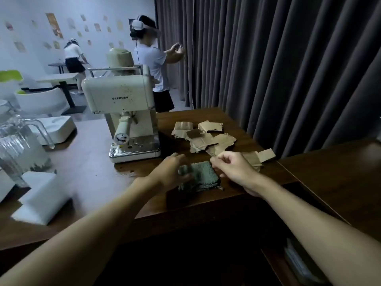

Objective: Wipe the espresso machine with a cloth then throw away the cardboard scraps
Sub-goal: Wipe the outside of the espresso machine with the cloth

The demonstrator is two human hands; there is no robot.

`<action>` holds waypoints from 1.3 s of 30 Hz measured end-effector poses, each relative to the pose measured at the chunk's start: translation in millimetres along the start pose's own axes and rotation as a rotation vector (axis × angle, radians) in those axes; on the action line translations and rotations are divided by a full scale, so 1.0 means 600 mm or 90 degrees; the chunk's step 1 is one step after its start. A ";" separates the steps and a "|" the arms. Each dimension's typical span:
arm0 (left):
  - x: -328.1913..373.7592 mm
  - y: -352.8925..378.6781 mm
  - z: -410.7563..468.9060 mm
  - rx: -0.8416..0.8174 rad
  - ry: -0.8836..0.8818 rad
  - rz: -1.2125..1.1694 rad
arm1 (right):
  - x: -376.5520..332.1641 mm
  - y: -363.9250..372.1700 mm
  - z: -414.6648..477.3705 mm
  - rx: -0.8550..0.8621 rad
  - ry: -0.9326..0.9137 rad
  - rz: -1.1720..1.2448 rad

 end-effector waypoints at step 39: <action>-0.027 -0.261 0.047 0.231 0.025 -0.456 | -0.203 -0.003 0.076 0.041 -0.192 0.083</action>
Point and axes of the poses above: each hand's wrist, its own z-axis towards the middle knuckle, its own y-axis out of the palm, x = y × z, the point moved 8 cm from there along z, towards the middle knuckle, and after that the axes turned 12 degrees about z, right-handed, at the moved point
